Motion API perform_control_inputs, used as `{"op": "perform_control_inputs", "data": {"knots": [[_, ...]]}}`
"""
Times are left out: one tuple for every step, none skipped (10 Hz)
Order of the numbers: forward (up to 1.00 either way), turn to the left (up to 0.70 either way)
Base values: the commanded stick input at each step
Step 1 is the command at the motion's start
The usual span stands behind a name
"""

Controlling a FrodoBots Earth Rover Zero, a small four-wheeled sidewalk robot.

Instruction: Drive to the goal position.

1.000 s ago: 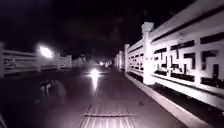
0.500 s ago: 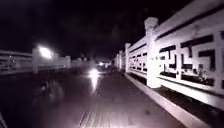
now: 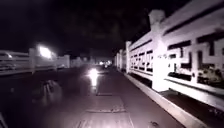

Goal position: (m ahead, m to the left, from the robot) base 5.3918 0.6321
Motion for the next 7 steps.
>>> {"op": "perform_control_inputs", "data": {"knots": [[0.45, 0.0], [0.45, 0.0], [0.45, 0.0], [0.45, 0.0], [0.45, 0.0], [0.45, 0.0], [0.45, 0.0]]}}
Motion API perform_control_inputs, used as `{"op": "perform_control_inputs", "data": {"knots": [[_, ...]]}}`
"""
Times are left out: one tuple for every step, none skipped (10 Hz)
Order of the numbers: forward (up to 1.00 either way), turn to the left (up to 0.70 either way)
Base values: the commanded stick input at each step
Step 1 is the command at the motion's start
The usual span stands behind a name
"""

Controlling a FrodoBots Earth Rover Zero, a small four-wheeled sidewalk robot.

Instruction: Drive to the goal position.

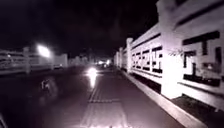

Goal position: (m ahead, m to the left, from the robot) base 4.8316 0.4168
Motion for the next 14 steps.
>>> {"op": "perform_control_inputs", "data": {"knots": [[0.45, 0.0], [0.45, 0.0], [0.45, 0.0], [0.45, 0.0], [0.45, 0.0], [0.45, 0.0], [0.45, 0.0], [0.45, 0.0], [0.45, 0.0], [0.45, 0.0], [0.45, 0.0], [0.45, 0.0], [0.45, 0.0], [0.45, 0.0]]}}
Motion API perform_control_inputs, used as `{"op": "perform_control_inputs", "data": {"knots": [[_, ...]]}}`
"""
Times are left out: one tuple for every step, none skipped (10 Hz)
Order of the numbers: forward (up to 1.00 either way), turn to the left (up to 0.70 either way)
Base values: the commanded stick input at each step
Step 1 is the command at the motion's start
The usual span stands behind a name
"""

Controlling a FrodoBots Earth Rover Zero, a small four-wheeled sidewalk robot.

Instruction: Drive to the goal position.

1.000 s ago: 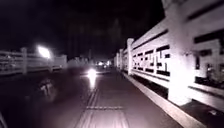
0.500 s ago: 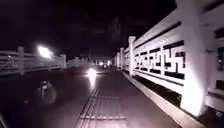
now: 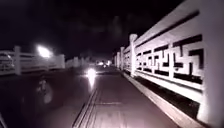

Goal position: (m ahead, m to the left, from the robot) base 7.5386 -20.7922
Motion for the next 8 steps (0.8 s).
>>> {"op": "perform_control_inputs", "data": {"knots": [[0.45, 0.0], [0.45, 0.0], [0.45, 0.0], [0.45, 0.0], [0.45, 0.0], [0.45, 0.0], [0.45, 0.0], [0.45, 0.0]]}}
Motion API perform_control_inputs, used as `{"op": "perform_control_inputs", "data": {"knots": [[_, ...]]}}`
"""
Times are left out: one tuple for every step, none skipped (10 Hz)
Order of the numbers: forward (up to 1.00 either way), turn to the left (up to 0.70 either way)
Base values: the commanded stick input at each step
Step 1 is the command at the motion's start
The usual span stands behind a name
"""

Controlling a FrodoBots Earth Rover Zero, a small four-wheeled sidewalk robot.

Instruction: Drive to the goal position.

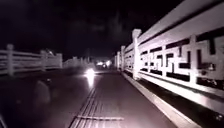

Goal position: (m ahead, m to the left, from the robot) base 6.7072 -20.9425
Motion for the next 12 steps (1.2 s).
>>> {"op": "perform_control_inputs", "data": {"knots": [[0.45, 0.0], [0.45, 0.0], [0.45, 0.0], [0.45, 0.0], [0.45, 0.0], [0.45, 0.0], [0.45, 0.0], [0.45, 0.0], [0.45, 0.0], [0.45, 0.0], [0.45, 0.0], [0.45, 0.0]]}}
